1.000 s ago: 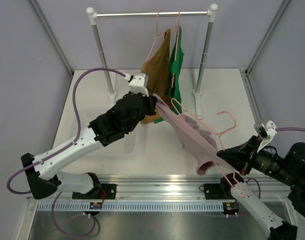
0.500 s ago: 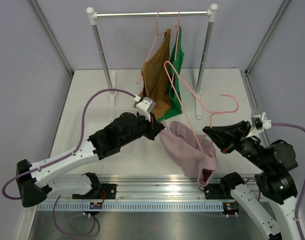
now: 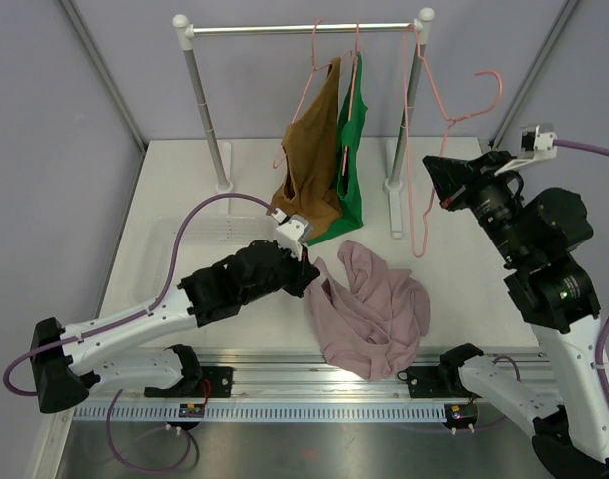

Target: Remove the tank top from the hanger

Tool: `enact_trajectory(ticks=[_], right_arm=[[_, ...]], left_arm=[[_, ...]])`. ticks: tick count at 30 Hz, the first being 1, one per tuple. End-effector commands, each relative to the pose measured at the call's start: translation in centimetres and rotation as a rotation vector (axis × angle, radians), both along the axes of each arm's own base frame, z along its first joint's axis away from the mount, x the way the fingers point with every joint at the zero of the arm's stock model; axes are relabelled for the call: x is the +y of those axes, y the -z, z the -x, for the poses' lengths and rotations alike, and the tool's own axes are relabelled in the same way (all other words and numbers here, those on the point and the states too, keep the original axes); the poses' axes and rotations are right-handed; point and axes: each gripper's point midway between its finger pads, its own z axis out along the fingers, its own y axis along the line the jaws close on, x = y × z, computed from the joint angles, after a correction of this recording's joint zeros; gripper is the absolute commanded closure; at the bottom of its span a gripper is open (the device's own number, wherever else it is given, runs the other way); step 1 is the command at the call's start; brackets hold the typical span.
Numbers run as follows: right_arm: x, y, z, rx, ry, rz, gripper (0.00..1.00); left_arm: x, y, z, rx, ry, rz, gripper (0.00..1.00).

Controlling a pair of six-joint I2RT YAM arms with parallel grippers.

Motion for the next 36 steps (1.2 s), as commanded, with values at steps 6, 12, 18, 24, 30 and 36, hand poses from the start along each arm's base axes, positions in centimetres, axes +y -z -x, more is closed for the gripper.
enact_trajectory(ticks=[6,12,18,24,30,36], right_arm=[[-1.2,3.6,-5.1,0.322,0.165,0.227,1.0],[0.2,2.9,-10.1,0.339,0.188,0.304,1.0],[1.7,2.1,-14.7,0.331,0.151,0.316,1.0],[1.2,2.2,-19.9,0.353,0.149,0.289,1.0],[1.8,3.5,-23.8,0.395,0.097,0.282,1.0],[1.9,5.5,-25.4,0.422,0.112,0.286,1.0]], left_arm=[[2.8,-3.5,-1.2,-0.035,-0.131,-0.03,0.73],[3.5,-5.8,0.3,-0.046,-0.069,0.007,0.27],[5.4,-7.0,2.1,-0.051,-0.04,0.016,0.01],[7.4,-6.2,2.6,-0.058,-0.062,-0.001,0.01],[7.9,-5.1,2.5,-0.055,-0.081,-0.022,0.01],[8.0,-4.4,2.7,-0.047,-0.083,-0.018,0.01]])
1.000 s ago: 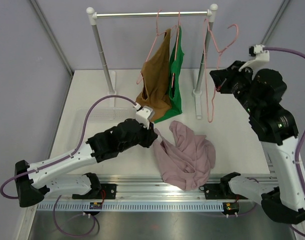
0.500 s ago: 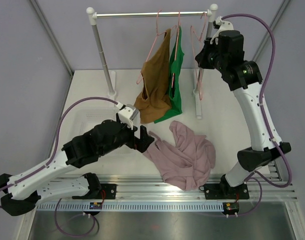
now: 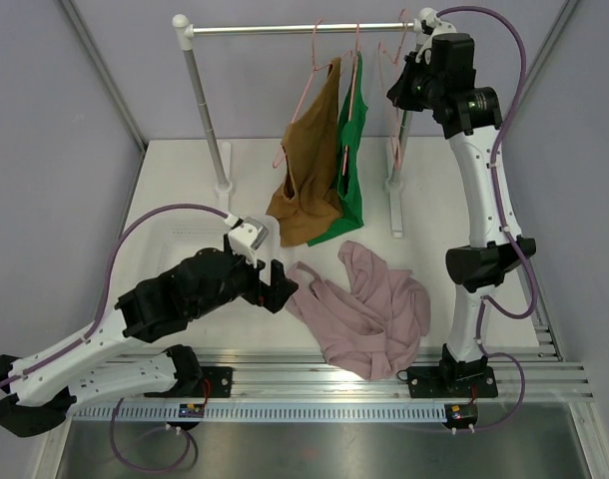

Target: Remove the tank top from the hanger

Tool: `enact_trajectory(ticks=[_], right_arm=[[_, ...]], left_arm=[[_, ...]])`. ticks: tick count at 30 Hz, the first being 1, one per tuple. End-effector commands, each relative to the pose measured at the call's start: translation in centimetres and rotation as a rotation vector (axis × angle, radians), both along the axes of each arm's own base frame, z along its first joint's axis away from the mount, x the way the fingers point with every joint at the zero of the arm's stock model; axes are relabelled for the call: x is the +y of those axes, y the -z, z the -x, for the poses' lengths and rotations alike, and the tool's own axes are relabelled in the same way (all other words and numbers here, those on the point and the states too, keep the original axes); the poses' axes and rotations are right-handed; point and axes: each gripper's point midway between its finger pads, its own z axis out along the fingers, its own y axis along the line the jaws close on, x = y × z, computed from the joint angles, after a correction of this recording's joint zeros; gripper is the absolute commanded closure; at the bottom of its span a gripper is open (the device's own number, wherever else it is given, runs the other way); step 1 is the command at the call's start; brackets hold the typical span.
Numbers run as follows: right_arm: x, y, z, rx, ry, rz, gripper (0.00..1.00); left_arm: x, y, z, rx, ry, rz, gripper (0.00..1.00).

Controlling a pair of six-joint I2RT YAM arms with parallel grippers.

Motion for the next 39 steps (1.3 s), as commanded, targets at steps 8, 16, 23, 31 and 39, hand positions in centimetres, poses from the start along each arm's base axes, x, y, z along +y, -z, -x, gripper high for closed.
enact_trajectory(ticks=[8,16,23,31,39], right_arm=[[0.4,-0.7,1.6,-0.009,-0.042,-0.011,0.58],[-1.7,-6.0,6.3,-0.115,-0.004,-0.003,0.03],[-4.5,-4.9,14.3,-0.101,0.039,0.005,0.0],[-5.2,-3.1,26.2,-0.188,-0.052,-0.111,0.01],[-4.6,-2.3,32.3,-0.225,-0.166,-0.147,0.01]], left_arm=[[-1.2,-0.3,-0.8,-0.003,-0.02,0.028,0.01],[-6.0,1.5,-3.4,-0.005,-0.03,-0.001,0.01],[-13.8,6.5,-3.1,0.05,0.069,-0.106,0.01],[-20.5,14.8,-0.9,0.171,0.194,-0.271,0.01],[-22.8,21.4,0.9,0.245,0.225,-0.427,0.01]])
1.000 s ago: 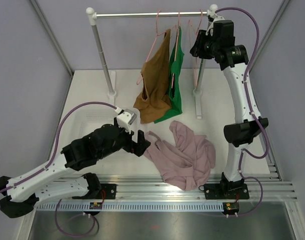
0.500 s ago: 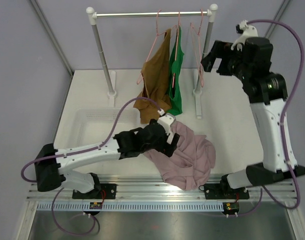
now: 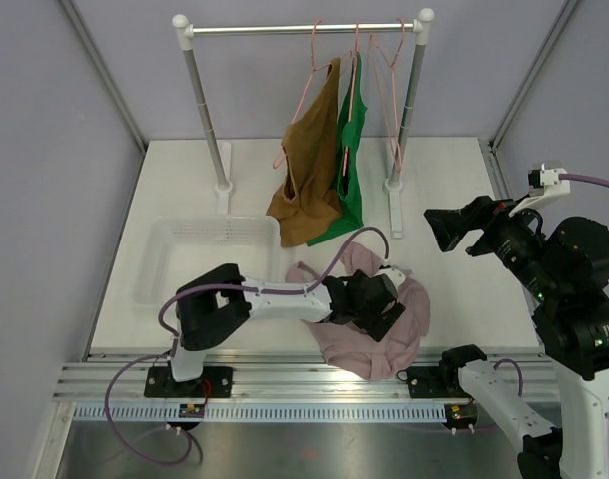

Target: Remove the tank top from the hanger

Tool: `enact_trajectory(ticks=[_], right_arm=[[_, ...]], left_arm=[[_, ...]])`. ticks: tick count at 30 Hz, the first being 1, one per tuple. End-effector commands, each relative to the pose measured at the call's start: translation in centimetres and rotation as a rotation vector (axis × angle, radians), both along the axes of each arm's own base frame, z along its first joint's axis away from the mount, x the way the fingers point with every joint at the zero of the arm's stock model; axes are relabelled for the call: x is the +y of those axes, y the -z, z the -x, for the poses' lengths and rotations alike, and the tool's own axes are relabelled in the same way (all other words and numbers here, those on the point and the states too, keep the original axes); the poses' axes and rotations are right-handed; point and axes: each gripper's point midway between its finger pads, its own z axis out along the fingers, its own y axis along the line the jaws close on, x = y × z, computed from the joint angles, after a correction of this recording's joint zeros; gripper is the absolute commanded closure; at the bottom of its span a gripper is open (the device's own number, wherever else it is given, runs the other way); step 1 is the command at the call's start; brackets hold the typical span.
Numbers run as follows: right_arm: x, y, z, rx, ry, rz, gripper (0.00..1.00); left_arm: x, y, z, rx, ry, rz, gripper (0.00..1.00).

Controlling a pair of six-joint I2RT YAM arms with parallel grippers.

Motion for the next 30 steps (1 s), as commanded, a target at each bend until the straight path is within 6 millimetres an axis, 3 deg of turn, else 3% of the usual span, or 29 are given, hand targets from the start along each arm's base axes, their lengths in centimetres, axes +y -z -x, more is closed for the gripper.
enact_trajectory(ticks=[1,2,3,5,6,7,11,12,17,22,28,30], right_arm=[[0.9,0.0,1.3,-0.004,-0.066,-0.02,0.0],[0.9,-0.1,1.6,-0.008,-0.068,-0.023,0.0],[0.8,-0.1,2.1,-0.006,-0.074,-0.021,0.01],[0.8,-0.4,2.7,-0.018,-0.079,-0.018,0.01],[0.6,-0.5,3.1,-0.027,-0.08,-0.015,0.01],[0.5,-0.7,3.2,-0.034,-0.074,-0.007,0.0],[-0.3,-1.3,3.8,-0.051,-0.044,0.01,0.01],[-0.5,-1.3,3.8,-0.056,-0.036,0.011,0.01],[-0.7,-1.2,3.9,-0.059,-0.025,0.01,0.0],[-1.1,-1.4,4.0,-0.069,-0.008,0.022,0.01],[-1.3,-1.8,3.9,-0.076,0.007,0.03,0.01],[-1.2,-1.8,3.5,-0.07,0.006,0.026,0.01]], left_arm=[[-2.2,0.4,1.3,0.004,0.022,-0.007,0.03],[-2.3,1.1,1.6,0.006,0.028,-0.023,0.07],[-2.5,1.5,1.9,0.018,0.037,-0.026,0.21],[-2.5,2.7,2.3,0.04,0.035,-0.045,0.57],[-2.4,2.7,2.4,0.043,0.032,-0.047,0.86],[-2.1,2.1,2.7,0.047,0.021,-0.061,1.0],[-1.3,-4.2,2.3,-0.056,-0.011,0.016,1.0],[-0.7,-7.6,1.7,-0.098,-0.027,0.06,1.0],[2.2,-18.2,-0.3,-0.257,-0.109,0.185,1.0],[8.9,-26.3,-2.8,-0.421,-0.283,0.207,1.0],[17.3,-33.5,-5.0,-0.552,-0.484,0.226,1.0],[21.1,-35.4,-6.0,-0.593,-0.574,0.225,1.0]])
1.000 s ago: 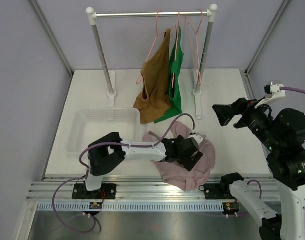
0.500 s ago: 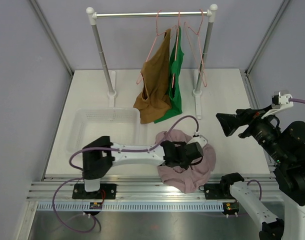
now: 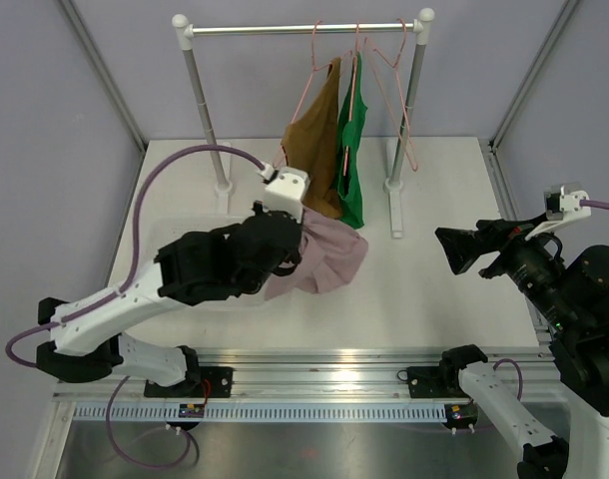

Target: Remove the tank top from the hanger

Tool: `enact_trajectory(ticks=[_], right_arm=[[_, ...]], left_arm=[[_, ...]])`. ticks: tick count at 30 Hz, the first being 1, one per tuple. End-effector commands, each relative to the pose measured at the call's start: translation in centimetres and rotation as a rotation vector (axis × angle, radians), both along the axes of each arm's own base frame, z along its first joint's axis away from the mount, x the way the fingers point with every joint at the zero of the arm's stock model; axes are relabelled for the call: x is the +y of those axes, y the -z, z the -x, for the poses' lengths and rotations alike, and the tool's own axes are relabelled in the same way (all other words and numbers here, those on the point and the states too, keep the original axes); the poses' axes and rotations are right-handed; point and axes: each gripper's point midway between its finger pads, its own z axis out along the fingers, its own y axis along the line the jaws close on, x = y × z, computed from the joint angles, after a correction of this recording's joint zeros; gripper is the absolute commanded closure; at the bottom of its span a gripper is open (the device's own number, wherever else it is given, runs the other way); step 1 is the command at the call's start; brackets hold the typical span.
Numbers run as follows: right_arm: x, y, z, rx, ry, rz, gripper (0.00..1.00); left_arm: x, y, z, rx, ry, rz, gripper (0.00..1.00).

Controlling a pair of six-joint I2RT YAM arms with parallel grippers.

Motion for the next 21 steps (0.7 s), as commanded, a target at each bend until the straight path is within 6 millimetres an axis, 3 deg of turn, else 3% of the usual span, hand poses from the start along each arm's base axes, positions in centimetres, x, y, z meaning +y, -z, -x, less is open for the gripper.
enact_trajectory(ticks=[1,3,5,6,8,10,11,12,14,15,19,20,21], right_arm=[[-0.2,-1.4,-0.3,-0.044,0.013,0.004,0.0],[0.1,-1.5,-0.5,-0.043,0.003,-0.006,0.0],[0.4,-1.5,-0.8,-0.044,-0.011,-0.008,0.01],[0.5,-1.5,-0.9,-0.044,-0.013,-0.011,0.01],[0.6,-1.7,-1.2,-0.055,-0.017,-0.017,0.01],[0.8,-1.7,-1.5,-0.054,-0.021,-0.027,0.0],[0.9,-1.9,-1.7,-0.061,-0.026,-0.033,0.01],[1.1,-1.8,-1.8,-0.059,-0.031,-0.041,0.0],[1.5,-2.2,-2.2,-0.079,-0.044,-0.058,0.0],[1.9,-1.9,-2.5,-0.069,-0.058,-0.068,0.01],[3.7,-3.1,-3.4,-0.105,-0.143,-0.129,0.01],[4.8,-3.0,-3.7,-0.084,-0.198,-0.149,0.01],[5.4,-3.0,-3.8,-0.075,-0.232,-0.162,0.01]], left_arm=[[8.0,-3.7,-2.5,-0.095,-0.236,-0.012,1.0],[11.9,-4.2,-3.9,-0.085,-0.329,0.016,1.0],[13.7,-2.9,-4.6,-0.051,-0.356,0.019,1.0],[16.0,-3.0,-5.2,-0.052,-0.417,0.044,1.0],[17.2,-1.3,-5.5,-0.018,-0.444,0.037,1.0],[19.8,-0.2,-6.3,0.003,-0.528,0.041,1.0],[19.7,1.9,-6.8,0.043,-0.521,0.028,1.0],[21.5,2.8,-7.5,0.061,-0.58,0.027,1.0],[21.7,5.5,-8.3,0.141,-0.57,0.042,1.0],[23.2,7.7,-8.8,0.181,-0.62,0.033,1.0],[24.2,11.3,-9.3,0.248,-0.665,0.019,0.99],[24.3,11.6,-9.4,0.255,-0.669,0.02,0.73],[24.5,11.8,-9.5,0.266,-0.681,0.018,0.61]])
